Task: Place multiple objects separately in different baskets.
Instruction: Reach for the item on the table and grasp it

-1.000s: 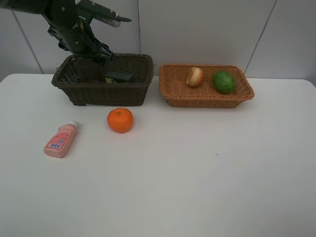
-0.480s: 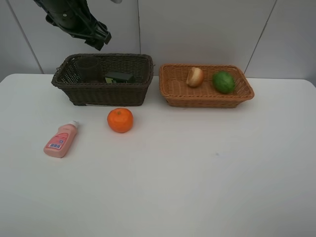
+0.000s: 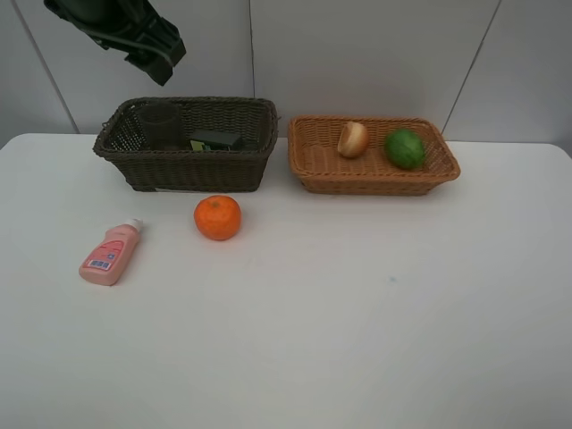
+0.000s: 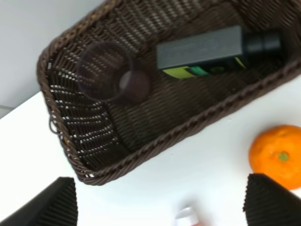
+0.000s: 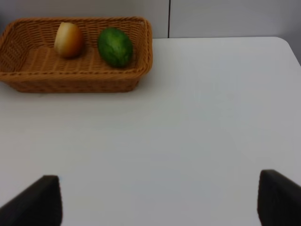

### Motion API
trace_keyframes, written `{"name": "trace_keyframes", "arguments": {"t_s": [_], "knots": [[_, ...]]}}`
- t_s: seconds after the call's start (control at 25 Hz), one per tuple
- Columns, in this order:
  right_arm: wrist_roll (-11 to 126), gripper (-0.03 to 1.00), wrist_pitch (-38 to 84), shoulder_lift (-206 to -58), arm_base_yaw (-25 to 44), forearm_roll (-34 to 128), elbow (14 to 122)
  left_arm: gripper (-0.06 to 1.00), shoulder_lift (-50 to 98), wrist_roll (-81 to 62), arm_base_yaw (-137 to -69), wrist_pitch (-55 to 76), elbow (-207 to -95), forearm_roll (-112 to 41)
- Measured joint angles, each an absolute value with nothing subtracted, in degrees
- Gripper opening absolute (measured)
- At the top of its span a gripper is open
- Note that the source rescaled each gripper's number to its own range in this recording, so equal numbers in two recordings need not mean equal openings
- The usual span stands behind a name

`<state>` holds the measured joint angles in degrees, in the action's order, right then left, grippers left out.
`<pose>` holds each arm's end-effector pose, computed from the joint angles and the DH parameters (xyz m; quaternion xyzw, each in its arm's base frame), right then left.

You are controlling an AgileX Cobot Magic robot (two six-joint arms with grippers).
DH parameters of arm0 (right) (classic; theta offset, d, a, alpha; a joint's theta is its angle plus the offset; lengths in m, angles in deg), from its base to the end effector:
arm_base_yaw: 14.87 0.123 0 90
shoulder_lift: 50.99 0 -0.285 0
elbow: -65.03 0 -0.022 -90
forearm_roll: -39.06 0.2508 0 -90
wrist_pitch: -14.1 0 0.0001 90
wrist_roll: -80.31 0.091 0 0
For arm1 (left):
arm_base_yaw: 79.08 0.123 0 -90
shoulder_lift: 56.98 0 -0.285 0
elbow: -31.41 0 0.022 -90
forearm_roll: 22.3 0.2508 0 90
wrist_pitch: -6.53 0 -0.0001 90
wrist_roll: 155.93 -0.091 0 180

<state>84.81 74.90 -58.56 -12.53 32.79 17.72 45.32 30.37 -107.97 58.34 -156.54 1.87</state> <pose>-0.0080 -0.0090 0.2837 0.0188 0.8451 -0.0228 0.5338 0.3324 -0.1500 0.3350 0.2577 0.9025 0.0999 0.3302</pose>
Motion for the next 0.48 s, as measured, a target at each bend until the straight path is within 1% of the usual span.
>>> {"name": "trace_keyframes", "arguments": {"t_s": [0.48], "knots": [[84.8,0.83,74.9,-58.6,-12.5,32.8,17.7,0.92,40.5,27.8,-109.3,58.2,-151.2,-0.2]]}}
